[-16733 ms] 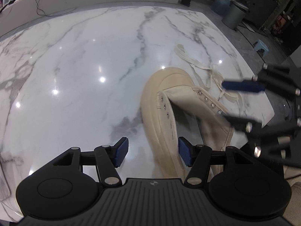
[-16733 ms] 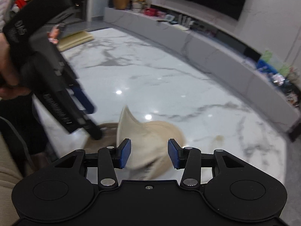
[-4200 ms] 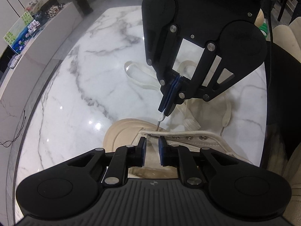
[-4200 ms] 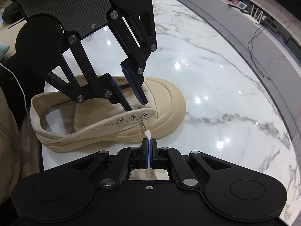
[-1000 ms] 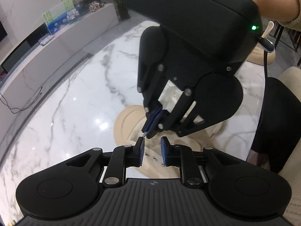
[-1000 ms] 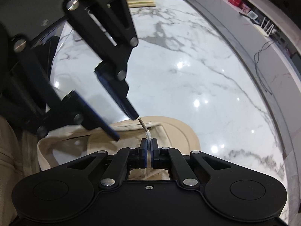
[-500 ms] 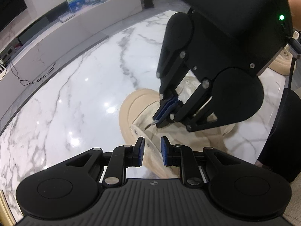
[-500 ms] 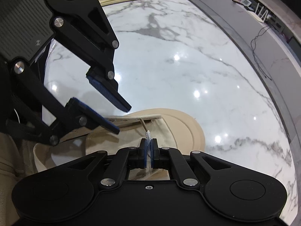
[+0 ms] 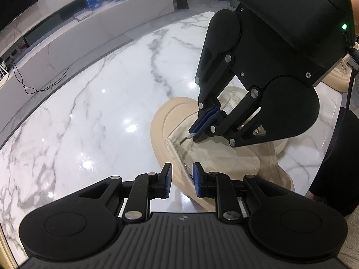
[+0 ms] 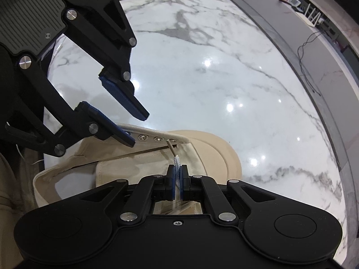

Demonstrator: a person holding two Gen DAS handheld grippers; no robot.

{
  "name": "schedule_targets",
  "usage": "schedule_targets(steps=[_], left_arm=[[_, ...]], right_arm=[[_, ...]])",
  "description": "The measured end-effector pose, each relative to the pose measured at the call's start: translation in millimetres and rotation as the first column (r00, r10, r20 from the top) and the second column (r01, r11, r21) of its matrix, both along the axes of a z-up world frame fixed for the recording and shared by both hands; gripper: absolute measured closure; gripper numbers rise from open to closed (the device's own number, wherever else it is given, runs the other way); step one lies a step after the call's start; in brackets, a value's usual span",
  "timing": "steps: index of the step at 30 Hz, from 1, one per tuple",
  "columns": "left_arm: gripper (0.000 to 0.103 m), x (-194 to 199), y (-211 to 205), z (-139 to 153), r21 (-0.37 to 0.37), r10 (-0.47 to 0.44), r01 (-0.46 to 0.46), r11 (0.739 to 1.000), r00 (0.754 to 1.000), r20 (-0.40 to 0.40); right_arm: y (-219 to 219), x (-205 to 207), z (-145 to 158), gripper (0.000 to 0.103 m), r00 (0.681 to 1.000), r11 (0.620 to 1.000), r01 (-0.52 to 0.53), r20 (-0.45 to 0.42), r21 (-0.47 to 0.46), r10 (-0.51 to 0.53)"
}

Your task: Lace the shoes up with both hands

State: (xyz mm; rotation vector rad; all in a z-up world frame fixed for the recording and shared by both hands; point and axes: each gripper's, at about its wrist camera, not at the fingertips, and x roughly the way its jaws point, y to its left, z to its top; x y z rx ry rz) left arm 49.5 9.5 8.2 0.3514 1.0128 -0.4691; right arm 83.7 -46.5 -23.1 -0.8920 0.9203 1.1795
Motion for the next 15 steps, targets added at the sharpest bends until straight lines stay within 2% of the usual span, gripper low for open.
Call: schedule_targets(steps=[15], left_arm=[[0.083,-2.0,7.2,-2.5,-0.033,0.002,-0.002,0.999,1.000,-0.003]], right_arm=[[9.4,4.1,-0.9,0.101,0.999,0.997,0.035,-0.027,-0.069,-0.037]])
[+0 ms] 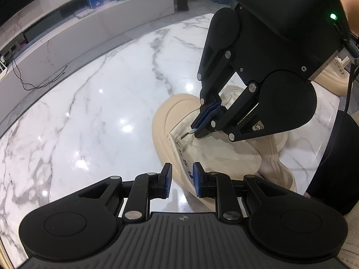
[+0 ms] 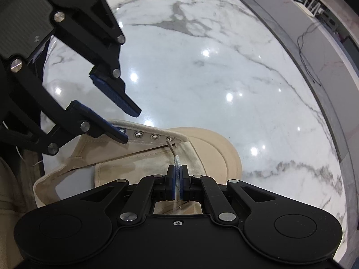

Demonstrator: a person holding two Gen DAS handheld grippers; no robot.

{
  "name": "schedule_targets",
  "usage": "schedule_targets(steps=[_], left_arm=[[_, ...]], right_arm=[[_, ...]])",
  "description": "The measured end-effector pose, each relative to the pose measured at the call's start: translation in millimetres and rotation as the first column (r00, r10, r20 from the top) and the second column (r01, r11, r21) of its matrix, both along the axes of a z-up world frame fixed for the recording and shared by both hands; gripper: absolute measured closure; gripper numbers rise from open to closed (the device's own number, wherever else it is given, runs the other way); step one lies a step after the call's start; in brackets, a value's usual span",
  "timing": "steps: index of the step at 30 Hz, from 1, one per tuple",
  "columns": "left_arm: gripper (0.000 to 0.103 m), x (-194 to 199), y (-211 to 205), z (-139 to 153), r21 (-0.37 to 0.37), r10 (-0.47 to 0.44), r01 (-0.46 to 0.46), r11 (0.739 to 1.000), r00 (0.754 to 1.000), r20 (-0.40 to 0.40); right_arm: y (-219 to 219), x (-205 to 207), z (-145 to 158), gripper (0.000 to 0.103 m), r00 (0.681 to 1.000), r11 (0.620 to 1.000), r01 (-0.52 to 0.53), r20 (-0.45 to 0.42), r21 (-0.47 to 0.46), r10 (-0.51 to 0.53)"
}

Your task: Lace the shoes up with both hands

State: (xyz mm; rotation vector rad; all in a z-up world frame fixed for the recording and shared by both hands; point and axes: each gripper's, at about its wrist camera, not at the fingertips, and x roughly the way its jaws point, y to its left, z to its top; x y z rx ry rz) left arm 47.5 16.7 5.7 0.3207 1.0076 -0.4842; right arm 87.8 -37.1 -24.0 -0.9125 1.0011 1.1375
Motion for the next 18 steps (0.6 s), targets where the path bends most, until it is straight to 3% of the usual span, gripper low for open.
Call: schedule_targets(steps=[10,18], left_arm=[[0.083,-1,-2,1,0.003,-0.009,0.009,1.000,1.000,0.002],[0.083,-2,-3,1,-0.003,-0.025,0.025,1.000,1.000,0.010]], right_arm=[[20,14,-7,0.101,0.992,0.989,0.108,-0.050,-0.105,-0.114],[25,14,-10,0.101,0.992,0.986,0.097,-0.064,-0.134,-0.106]])
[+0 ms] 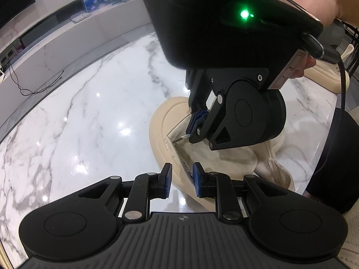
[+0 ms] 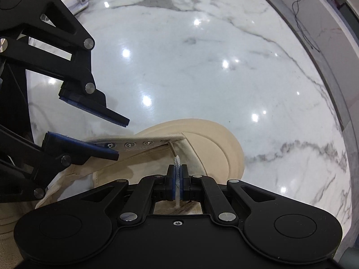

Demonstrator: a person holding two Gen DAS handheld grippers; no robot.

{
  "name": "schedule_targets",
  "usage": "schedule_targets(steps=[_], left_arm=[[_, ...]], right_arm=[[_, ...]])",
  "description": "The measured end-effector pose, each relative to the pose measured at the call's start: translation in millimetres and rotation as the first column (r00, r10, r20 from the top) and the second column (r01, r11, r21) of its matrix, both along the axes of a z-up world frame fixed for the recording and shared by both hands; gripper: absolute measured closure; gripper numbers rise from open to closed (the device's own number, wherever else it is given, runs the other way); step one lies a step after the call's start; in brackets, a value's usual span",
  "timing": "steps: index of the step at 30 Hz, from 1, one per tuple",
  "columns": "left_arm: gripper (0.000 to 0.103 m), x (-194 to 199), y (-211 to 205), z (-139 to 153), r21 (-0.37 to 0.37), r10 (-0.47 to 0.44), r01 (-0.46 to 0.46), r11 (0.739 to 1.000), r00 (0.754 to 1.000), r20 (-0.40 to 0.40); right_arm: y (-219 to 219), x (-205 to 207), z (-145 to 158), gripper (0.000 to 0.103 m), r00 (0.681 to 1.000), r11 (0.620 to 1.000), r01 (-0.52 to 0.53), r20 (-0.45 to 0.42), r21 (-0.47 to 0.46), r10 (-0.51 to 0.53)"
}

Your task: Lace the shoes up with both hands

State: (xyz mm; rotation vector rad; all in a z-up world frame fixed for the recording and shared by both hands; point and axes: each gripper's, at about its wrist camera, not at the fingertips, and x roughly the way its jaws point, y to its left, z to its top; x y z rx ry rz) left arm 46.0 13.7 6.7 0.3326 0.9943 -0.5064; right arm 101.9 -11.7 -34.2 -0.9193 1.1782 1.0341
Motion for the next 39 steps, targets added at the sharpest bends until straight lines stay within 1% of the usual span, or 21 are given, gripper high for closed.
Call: schedule_targets(steps=[6,8,12,15,18,24,31,36,39], left_arm=[[0.083,0,0,0,-0.005,-0.007,0.007,1.000,1.000,0.003],[0.083,1,0,-1,-0.007,-0.010,0.010,1.000,1.000,0.004],[0.083,1,0,-1,-0.008,-0.011,0.011,1.000,1.000,0.004],[0.083,2,0,-1,-0.009,-0.012,0.013,1.000,1.000,0.005],[0.086,3,0,-2,-0.015,-0.022,0.022,1.000,1.000,0.004],[0.088,12,3,-1,-0.047,-0.022,0.020,0.999,0.999,-0.034],[0.088,22,4,2,-0.057,-0.030,0.027,0.998,0.999,-0.041],[0.088,23,13,9,-0.098,-0.060,0.056,0.994,0.998,-0.031],[0.087,22,18,13,-0.078,-0.083,0.082,0.994,0.996,-0.019]], right_arm=[[-4,7,1,0.101,0.999,1.000,0.004,-0.032,0.020,-0.003],[-3,7,0,0.101,0.999,1.000,0.002,-0.041,0.013,-0.001],[2,13,-1,0.101,0.997,0.999,0.042,-0.070,-0.011,-0.042],[4,16,-3,0.101,0.996,0.999,0.047,-0.080,-0.025,-0.049],[7,20,-7,0.101,0.996,0.999,0.040,-0.082,-0.037,-0.043],[10,19,-7,0.101,0.996,0.999,0.031,-0.081,-0.039,-0.034],[7,20,-1,0.101,0.996,0.999,0.033,-0.085,0.007,-0.032],[2,19,6,0.101,0.996,0.999,0.017,-0.085,0.050,-0.013],[0,19,8,0.101,0.997,0.998,0.003,-0.082,0.068,0.003]])
